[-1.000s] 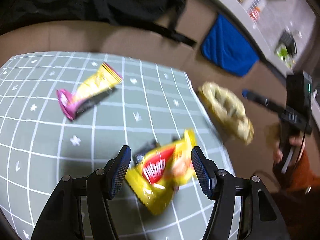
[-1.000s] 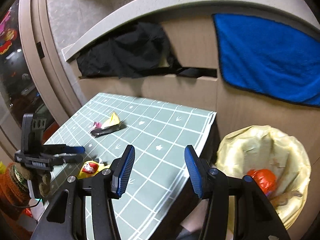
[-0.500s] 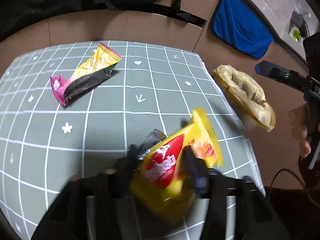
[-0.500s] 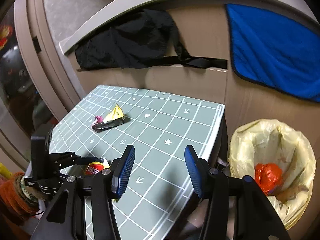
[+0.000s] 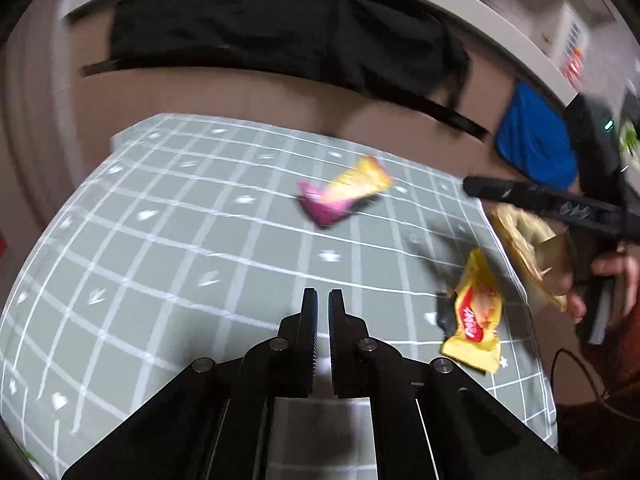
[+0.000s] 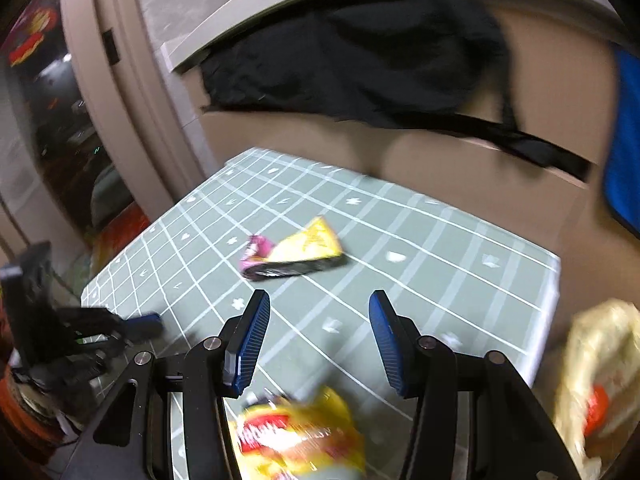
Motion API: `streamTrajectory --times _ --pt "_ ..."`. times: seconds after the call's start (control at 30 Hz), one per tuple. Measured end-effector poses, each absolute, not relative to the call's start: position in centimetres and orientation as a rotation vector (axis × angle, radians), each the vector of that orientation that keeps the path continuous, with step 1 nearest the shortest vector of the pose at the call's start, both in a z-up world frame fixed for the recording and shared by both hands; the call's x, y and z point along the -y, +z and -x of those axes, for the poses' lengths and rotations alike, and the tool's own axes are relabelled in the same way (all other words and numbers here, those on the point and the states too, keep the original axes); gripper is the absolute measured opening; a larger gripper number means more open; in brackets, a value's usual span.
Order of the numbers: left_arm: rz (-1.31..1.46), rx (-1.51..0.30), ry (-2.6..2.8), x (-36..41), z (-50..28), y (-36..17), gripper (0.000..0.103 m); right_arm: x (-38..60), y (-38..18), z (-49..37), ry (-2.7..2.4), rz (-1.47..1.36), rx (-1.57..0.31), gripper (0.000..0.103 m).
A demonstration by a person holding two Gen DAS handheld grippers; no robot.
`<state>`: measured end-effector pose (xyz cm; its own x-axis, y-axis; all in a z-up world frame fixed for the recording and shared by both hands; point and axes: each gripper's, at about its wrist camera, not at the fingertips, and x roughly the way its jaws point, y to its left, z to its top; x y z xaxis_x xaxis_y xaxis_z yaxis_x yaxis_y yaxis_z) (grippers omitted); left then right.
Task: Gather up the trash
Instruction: 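Grasp the yellow nabati chip bag with the left gripper while the right gripper grasps the pink-yellow wrapper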
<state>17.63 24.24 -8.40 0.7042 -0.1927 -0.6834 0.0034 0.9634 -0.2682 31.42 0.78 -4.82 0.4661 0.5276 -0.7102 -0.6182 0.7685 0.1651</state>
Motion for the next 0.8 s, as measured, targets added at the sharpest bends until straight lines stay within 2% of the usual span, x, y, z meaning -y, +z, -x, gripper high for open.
streamTrajectory --times 0.07,0.13,0.2,0.23,0.47,0.53,0.63,0.8 --pt "0.293 -0.772 -0.107 -26.0 -16.9 -8.3 0.008 -3.5 -5.6 -32.4 0.736 0.177 -0.840 0.049" --pt "0.332 -0.746 -0.127 -27.4 -16.0 -8.1 0.014 -5.8 -6.3 -34.0 0.760 0.241 -0.852 0.049" --pt "0.362 -0.721 -0.138 -28.6 -15.2 -8.0 0.040 -7.3 -6.9 -36.1 0.773 0.272 -0.870 0.049" --pt "0.371 -0.711 -0.138 -28.9 -14.9 -8.0 0.044 -7.8 -7.3 -37.3 0.769 0.275 -0.882 0.049" --pt "0.424 -0.698 -0.107 -31.1 -14.5 -8.2 0.045 -9.1 -12.2 -43.4 0.809 0.196 -1.084 0.049" --pt "0.434 -0.703 -0.110 -31.1 -14.8 -8.4 0.045 -9.2 -13.0 -42.8 0.834 0.209 -1.085 0.037" --pt "0.435 -0.713 -0.146 -29.9 -16.0 -8.4 0.046 -8.4 -12.0 -41.6 0.835 0.197 -1.048 0.029" --pt "0.387 -0.734 -0.316 -24.3 -18.0 -7.5 0.053 -3.3 -6.7 -38.8 0.803 0.104 -0.922 0.028"
